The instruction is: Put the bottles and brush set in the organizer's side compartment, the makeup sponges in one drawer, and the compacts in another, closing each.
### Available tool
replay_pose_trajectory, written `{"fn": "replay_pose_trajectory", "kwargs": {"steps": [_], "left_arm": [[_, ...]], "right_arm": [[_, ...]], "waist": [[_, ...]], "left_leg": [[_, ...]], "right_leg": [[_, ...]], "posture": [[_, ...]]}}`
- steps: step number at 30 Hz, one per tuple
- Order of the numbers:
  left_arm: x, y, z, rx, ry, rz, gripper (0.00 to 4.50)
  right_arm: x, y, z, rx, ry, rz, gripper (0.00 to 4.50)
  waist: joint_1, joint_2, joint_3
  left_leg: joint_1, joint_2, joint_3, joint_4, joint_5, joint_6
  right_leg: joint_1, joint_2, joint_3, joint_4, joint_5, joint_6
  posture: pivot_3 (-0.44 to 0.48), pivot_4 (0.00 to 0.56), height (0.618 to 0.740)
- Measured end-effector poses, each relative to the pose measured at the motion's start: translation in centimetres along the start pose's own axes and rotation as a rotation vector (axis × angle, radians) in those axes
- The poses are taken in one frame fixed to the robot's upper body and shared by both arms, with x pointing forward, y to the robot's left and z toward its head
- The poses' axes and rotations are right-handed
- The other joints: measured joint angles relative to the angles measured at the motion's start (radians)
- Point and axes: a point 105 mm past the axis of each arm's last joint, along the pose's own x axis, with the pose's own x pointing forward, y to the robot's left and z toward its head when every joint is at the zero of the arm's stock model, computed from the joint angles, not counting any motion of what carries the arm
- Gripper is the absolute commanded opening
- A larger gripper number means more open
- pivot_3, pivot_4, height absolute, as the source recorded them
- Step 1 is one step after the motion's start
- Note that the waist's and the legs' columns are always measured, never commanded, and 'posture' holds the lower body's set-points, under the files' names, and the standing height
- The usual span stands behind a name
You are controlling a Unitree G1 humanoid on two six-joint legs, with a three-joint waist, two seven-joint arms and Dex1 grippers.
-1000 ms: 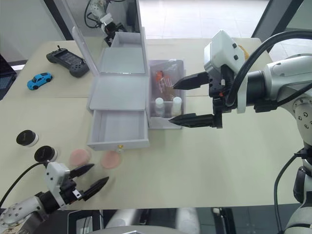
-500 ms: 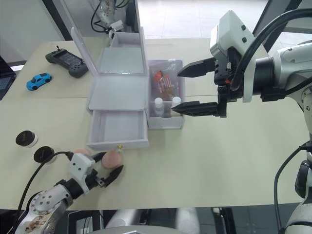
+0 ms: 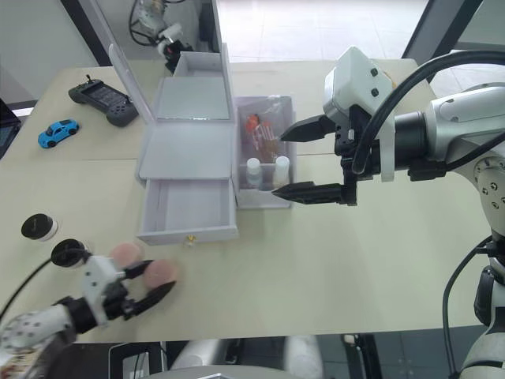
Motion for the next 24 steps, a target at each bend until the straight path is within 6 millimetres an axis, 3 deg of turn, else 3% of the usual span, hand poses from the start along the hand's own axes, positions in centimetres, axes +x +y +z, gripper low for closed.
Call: {"fn": "replay_pose_trajectory", "kwargs": {"steps": [2,4,10,15,24], "left_arm": [[-3.2,3.1,1.1,0.000,0.005,0.060,2.95],[-5.1,4.7,3.4,0.012,-0.030,0.068,2.95],[-5.4,6.9,10.9,0.011,-0.140,-0.018,2.95],[-2.4,4.8,14.6,0.113,-0.035,-0.222,2.95],[3.3,1.1,15.6,0.322,0.052,-0.552,2.95]], "right_arm": [[0.0,0.0,0.1,-0.007,-0.010,0.021,4.50],[0.0,-0.3,0.1,-0.007,-0.021,0.022,4.50],[1.1,-0.4,0.2,-0.021,-0.045,0.050,4.50],[0.9,-0.1,0.2,-0.012,-0.040,0.047,4.50],[0.1,1.3,0.1,0.113,-0.030,0.066,4.50]], "waist": [[-0.002,0.000,0.000],[0.001,0.000,0.000],[-0.004,-0.001,0.000],[-0.024,-0.001,0.000],[-0.037,0.000,0.000]], "left_leg": [[0.000,0.000,0.000,0.000,0.000,0.000],[0.000,0.000,0.000,0.000,0.000,0.000],[0.000,-0.001,-0.001,0.001,0.000,0.000],[0.000,-0.001,-0.001,0.000,0.000,0.000],[-0.001,0.000,-0.001,0.000,0.000,0.000]], "right_leg": [[0.000,0.003,-0.001,0.000,0.000,0.000],[0.001,0.002,-0.002,-0.002,0.000,0.000],[0.001,0.001,-0.005,0.000,0.000,-0.001],[0.000,-0.002,-0.009,0.001,0.000,-0.001],[0.000,-0.002,-0.009,0.004,0.001,-0.001]], "posture": [[0.000,0.150,0.734],[0.000,0.150,0.734],[0.000,0.150,0.734],[0.000,0.150,0.734],[0.000,0.150,0.734]]}}
